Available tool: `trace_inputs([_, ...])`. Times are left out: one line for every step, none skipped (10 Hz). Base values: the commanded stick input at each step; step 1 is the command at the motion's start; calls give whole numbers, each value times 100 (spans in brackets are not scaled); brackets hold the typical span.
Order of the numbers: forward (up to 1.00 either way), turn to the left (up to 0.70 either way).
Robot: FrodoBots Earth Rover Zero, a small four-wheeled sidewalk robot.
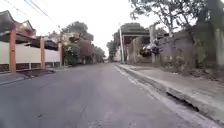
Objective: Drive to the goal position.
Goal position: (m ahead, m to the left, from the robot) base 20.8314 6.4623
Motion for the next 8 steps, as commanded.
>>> trace_inputs([100,0])
trace_inputs([100,0])
trace_inputs([100,0])
trace_inputs([100,0])
trace_inputs([100,0])
trace_inputs([100,0])
trace_inputs([100,0])
trace_inputs([100,0])
